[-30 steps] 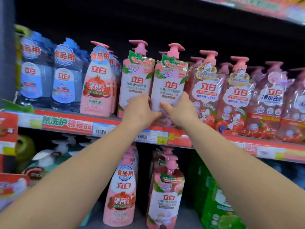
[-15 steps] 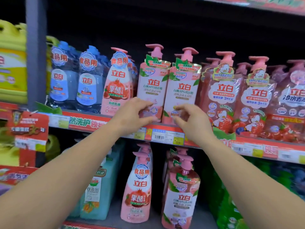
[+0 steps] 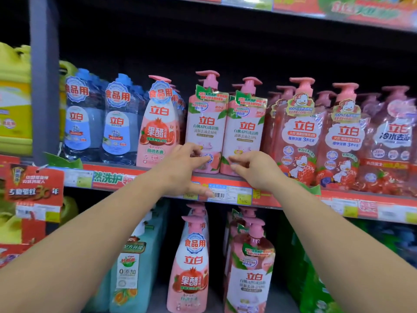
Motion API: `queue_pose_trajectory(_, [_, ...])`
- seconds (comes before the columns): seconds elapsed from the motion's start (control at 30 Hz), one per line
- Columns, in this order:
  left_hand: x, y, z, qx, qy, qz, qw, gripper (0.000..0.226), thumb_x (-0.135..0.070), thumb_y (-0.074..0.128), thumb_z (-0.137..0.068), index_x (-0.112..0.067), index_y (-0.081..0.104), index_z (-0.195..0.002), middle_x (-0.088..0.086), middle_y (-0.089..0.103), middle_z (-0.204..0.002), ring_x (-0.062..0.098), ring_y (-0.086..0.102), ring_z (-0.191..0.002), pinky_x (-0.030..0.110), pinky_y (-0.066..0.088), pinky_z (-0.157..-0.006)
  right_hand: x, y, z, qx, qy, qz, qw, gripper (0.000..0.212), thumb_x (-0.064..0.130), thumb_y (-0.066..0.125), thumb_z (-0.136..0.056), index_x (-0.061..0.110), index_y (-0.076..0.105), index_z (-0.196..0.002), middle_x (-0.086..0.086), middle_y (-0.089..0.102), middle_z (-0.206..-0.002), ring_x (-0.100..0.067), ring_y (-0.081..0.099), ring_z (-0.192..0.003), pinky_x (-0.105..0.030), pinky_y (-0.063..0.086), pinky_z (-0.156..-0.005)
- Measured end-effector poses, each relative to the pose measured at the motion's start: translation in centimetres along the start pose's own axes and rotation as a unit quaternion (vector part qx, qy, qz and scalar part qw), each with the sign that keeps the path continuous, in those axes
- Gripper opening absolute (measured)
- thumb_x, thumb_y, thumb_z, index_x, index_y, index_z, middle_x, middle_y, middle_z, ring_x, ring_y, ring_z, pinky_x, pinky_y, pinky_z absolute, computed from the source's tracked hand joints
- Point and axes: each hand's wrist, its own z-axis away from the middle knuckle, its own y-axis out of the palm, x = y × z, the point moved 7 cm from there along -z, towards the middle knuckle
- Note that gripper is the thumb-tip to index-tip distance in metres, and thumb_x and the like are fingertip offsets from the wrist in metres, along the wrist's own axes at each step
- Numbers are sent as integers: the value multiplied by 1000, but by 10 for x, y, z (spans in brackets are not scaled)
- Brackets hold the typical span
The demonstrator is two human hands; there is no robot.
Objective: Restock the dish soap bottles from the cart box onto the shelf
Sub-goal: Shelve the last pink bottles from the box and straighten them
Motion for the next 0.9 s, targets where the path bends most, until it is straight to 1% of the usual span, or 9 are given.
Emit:
queue_pose_trajectory(0.17, [-3, 3, -1, 20, -21, -20, 999, 107, -80, 60, -64, -29, 29, -153, -4, 23, -142, 17, 24, -129, 33, 24, -116, 0, 4, -4, 9, -7, 6, 1000, 37, 29, 58, -96, 22, 60, -133, -1, 59, -136, -17, 54, -125, -23, 37, -103])
queue_pose_trajectory(0.4, [-5, 10, -8, 64, -65, -56, 994, 116, -86, 54, -61, -27, 20, -155, 0, 18, -148, 23, 23, -137, 40, 24, -118, -1, 6, -7, 25, -6, 9, 1000, 41, 32, 56, -97, 22, 55, -137, -1, 56, -139, -18, 52, -127, -25, 37, -103])
queue_pose_trajectory(0.53, [-7, 9, -6, 67, -69, -67, 993, 121, -89, 48, -56, -25, 20, -155, 2, 19, -148, 23, 23, -138, 40, 25, -118, -3, 9, -6, 34, 0, 1, 999, 45, 37, 56, -96, 23, 54, -138, -8, 57, -136, -24, 53, -124, -30, 40, -102])
queue_pose_trajectory(0.6, [-10, 1, 2, 14, -63, -23, 998, 121, -87, 48, -54, -21, 29, -153, 4, 27, -146, 22, 28, -135, 38, 27, -117, 3, 7, -4, -4, -12, 4, 1000, 44, 40, 56, -95, 24, 56, -136, -9, 57, -133, -25, 52, -122, -32, 41, -100])
queue_pose_trajectory(0.67, [-11, -19, 19, -125, -36, 47, 990, 101, -76, 63, -67, -13, 47, -144, 8, 43, -136, 19, 40, -126, 30, 33, -110, 23, 4, 2, -77, -46, -6, 996, 37, 38, 57, -95, 23, 62, -129, -10, 60, -121, -25, 52, -117, -34, 41, -95])
queue_pose_trajectory(0.73, [-2, -43, 53, -298, -23, 60, 952, 68, -57, 65, -79, -7, 64, -125, 10, 57, -116, 17, 48, -111, 20, 34, -98, 57, 10, 10, -138, -99, -30, 985, 33, 34, 59, -93, 20, 67, -122, -10, 64, -112, -27, 54, -113, -35, 42, -93])
queue_pose_trajectory(0.77, [9, -52, 74, -357, -40, 50, 932, 55, -48, 62, -81, -7, 68, -118, 12, 60, -110, 20, 51, -107, 20, 34, -95, 78, 19, 14, -149, -130, -38, 979, 32, 33, 60, -91, 19, 69, -119, -11, 65, -109, -29, 56, -110, -36, 42, -93])
queue_pose_trajectory(0.83, [43, -60, 119, -392, -111, 18, 913, 46, -40, 57, -81, -7, 69, -111, 14, 62, -105, 29, 54, -105, 27, 36, -94, 125, 52, 22, -132, -180, -43, 974, 33, 31, 61, -88, 17, 69, -117, -12, 67, -109, -33, 57, -107, -38, 41, -94])
queue_pose_trajectory(0.9, [88, -59, 171, -356, -204, -15, 912, 50, -42, 55, -79, -9, 69, -112, 16, 62, -106, 35, 56, -104, 36, 38, -93, 177, 96, 33, -79, -211, -46, 973, 35, 31, 61, -89, 18, 66, -121, -12, 65, -114, -33, 55, -110, -38, 40, -96])
